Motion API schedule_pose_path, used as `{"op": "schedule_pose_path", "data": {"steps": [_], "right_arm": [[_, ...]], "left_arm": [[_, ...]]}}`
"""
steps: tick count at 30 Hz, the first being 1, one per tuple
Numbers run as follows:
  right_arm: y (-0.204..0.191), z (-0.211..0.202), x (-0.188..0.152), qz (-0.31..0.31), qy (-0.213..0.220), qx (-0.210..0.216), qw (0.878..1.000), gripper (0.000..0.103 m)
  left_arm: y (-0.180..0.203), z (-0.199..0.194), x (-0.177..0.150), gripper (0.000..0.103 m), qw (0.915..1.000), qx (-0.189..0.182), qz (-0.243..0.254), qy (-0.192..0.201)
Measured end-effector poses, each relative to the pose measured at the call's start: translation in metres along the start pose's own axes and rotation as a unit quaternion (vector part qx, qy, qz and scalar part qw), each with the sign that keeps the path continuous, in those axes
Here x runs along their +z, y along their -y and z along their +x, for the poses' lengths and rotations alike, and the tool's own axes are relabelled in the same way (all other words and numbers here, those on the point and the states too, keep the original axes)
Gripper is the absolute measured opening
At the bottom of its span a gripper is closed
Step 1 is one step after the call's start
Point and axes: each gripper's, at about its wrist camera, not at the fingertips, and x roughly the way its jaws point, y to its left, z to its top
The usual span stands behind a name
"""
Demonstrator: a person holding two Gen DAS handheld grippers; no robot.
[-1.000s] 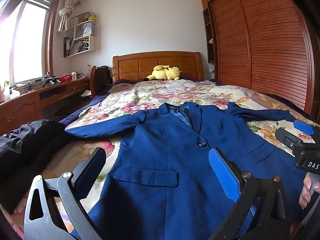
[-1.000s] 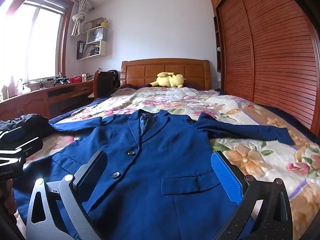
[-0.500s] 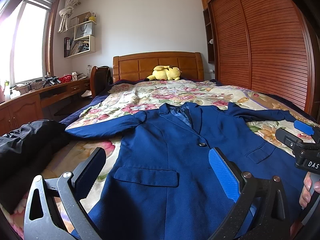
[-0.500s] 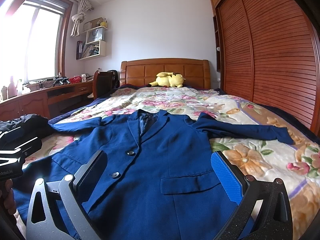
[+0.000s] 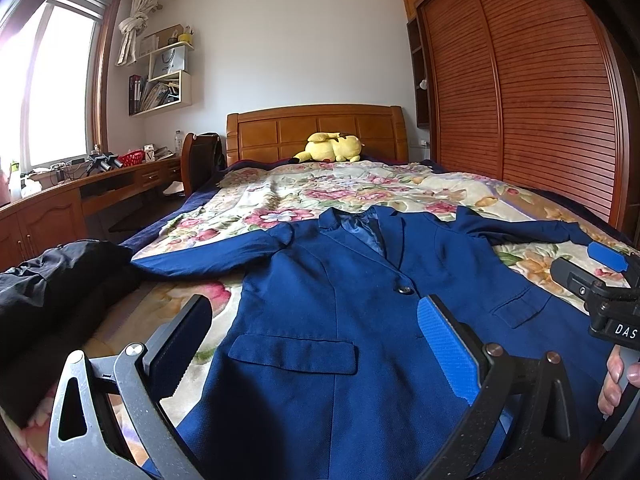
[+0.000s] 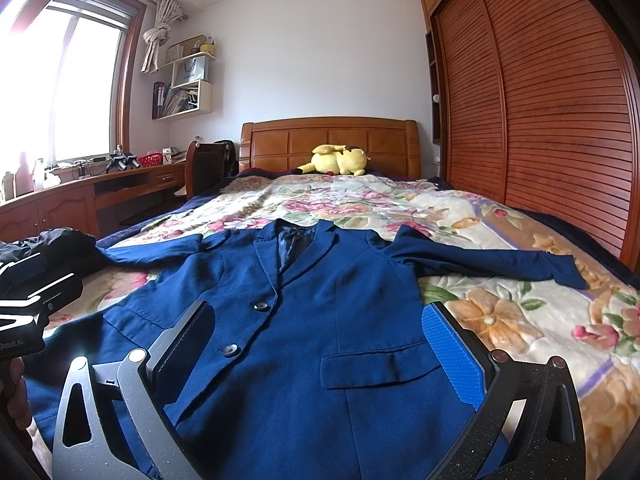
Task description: Fold large clothes
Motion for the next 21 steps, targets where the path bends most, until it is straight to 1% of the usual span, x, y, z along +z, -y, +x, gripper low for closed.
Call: {"op": "schedule_pose_path", "data": {"steps": [21], "right_arm": [[-0.0003, 0.0004, -0.0006, -0.001, 0.001, -0.002, 1.000, 0.103]], "left_arm": [[0.0002, -0.0002, -0.0013, 0.103, 1.0000, 0.001, 0.000, 0.001]]}}
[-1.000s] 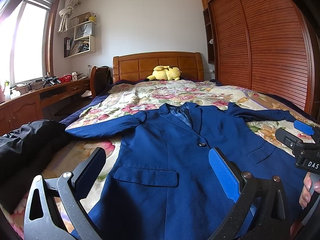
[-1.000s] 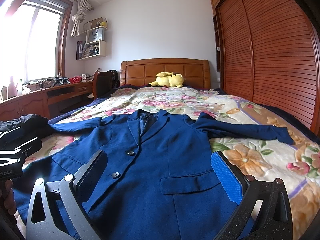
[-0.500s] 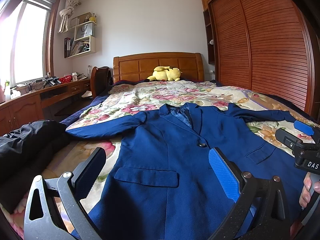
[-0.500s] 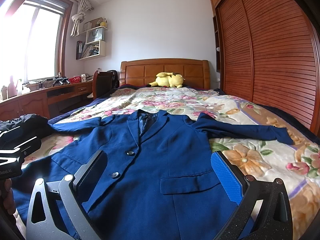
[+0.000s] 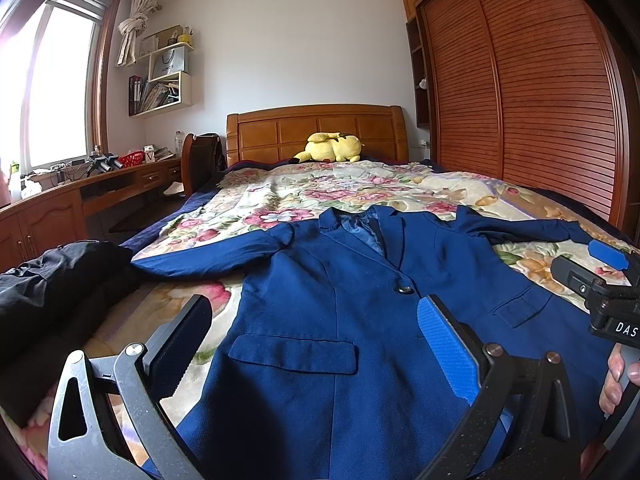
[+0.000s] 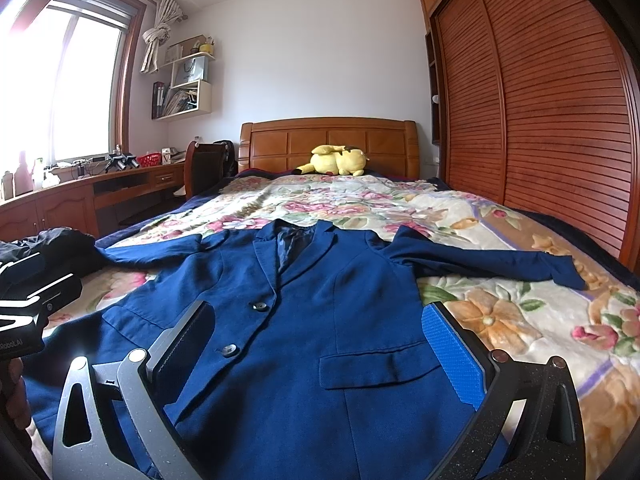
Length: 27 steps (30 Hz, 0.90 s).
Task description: Fold large clothes
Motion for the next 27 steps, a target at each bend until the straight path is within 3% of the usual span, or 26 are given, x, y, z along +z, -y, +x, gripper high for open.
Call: {"op": "schedule_pose_path", "data": {"steps": [18, 27], "right_arm": [[0.000, 0.000, 0.000, 0.000, 0.000, 0.000, 1.000, 0.103], [-0.004, 0.007, 0.001, -0.006, -0.019, 0.015, 1.000, 0.103]], "left_arm": [[0.000, 0.000, 0.000, 0.103, 1.0000, -0.001, 0.000, 0.000], [-0.013, 0.004, 0.004, 0.103, 0.9997, 0.013, 0.002, -0.021]]}}
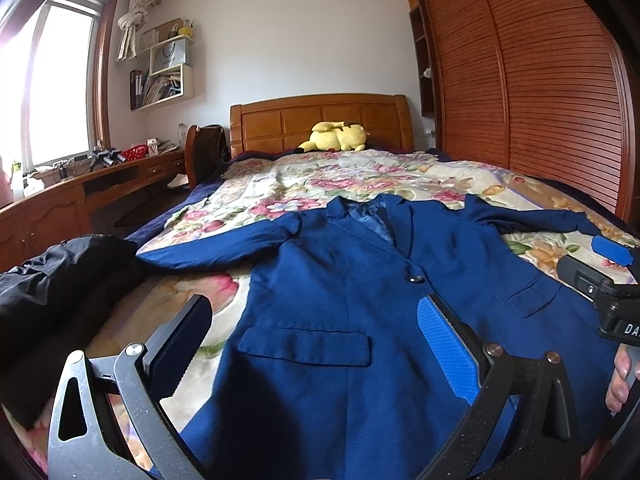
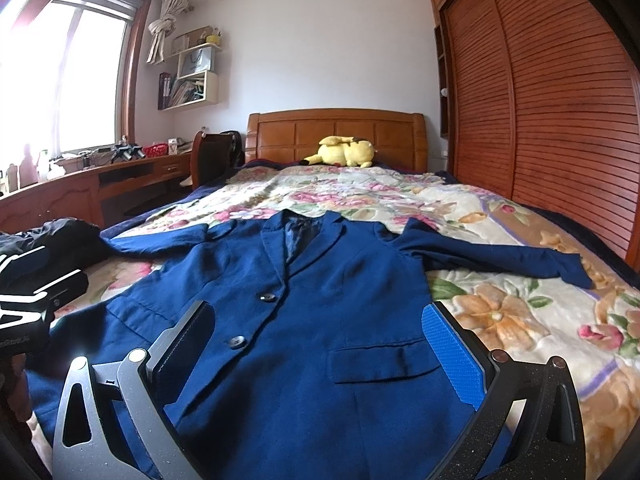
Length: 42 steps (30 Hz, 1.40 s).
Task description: Fold large clothes
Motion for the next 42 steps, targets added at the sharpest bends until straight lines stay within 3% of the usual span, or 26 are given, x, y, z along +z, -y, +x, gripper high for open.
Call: {"op": "schedule_pose_path", "data": {"steps": [13, 22, 26, 32, 42], "right_arm": [[-0.022, 0.014, 0.011, -0.018, -0.009, 0.047, 0.999, 0.103], [-0.029, 0.026, 0.021, -0.018, -0.007, 0.070, 0.997, 0.103], [-0.035, 0.037, 0.024, -0.022, -0.006, 0.078, 0.997, 0.103], [-0.042, 0.055, 0.030, -0.033, -0.013, 0.083, 0.996, 0.103], [-0.052, 0.086, 0.049, -0.042, -0.045, 0.099, 0.993, 0.103]], "left_arm": [[-0.042, 0.016, 0.003, 0.103, 0.9979, 0.050, 0.029, -0.029], [-0.068, 0.032, 0.009, 0.103, 0.9972, 0.051, 0.014, -0.053], [-0.076, 0.043, 0.016, 0.103, 0.9956, 0.062, 0.032, -0.062], [-0.095, 0.069, 0.029, 0.103, 0.9922, 0.078, 0.054, -0.080], [-0.127, 0.132, 0.031, 0.103, 0.9859, 0.083, 0.049, -0.137]]}}
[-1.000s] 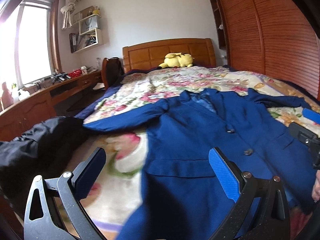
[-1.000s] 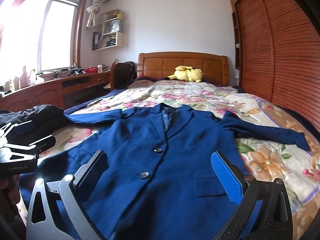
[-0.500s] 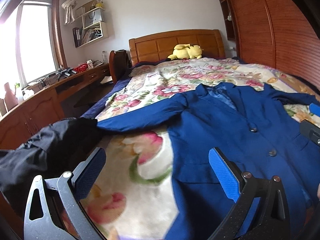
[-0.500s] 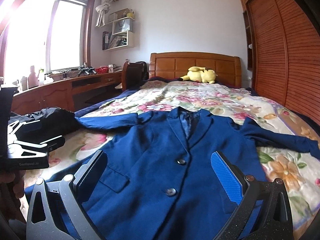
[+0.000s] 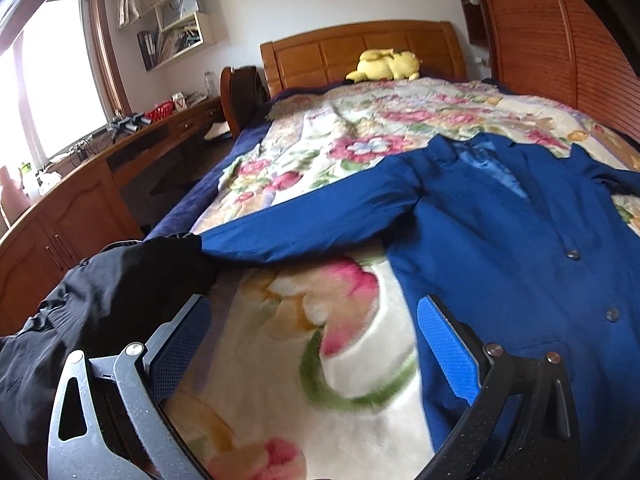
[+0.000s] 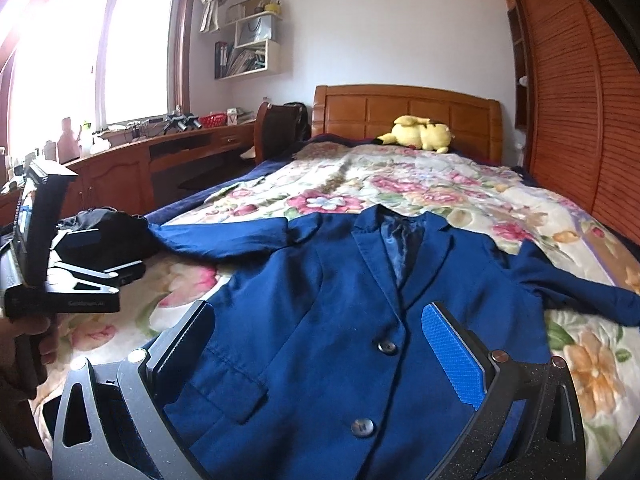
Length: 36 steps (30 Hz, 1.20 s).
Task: Fold large clothes
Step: 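Move the left tool to the jacket sleeve cuff and close on it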
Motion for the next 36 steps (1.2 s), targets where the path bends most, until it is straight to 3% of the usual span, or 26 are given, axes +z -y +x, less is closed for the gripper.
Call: {"op": "schedule_pose_path", "data": {"steps": [8, 17, 21, 36], "right_arm": [[-0.007, 0.043, 0.020, -0.047, -0.042, -0.001, 0.998, 0.103], [0.000, 0.072, 0.027, -0.051, -0.070, 0.024, 0.996, 0.103], [0.010, 0.077, 0.026, -0.022, -0.086, 0.039, 0.995, 0.103], [0.010, 0.079, 0.027, -0.029, -0.083, 0.022, 0.996, 0.103]], "left_arm": [[0.000, 0.052, 0.008, 0.103, 0.9991, 0.009, 0.016, -0.037], [-0.004, 0.112, 0.018, 0.103, 0.9950, 0.037, 0.045, -0.081], [-0.010, 0.132, 0.024, 0.103, 0.9938, 0.045, 0.047, -0.091], [-0.022, 0.176, 0.034, 0.103, 0.9893, 0.062, 0.042, -0.126]]}}
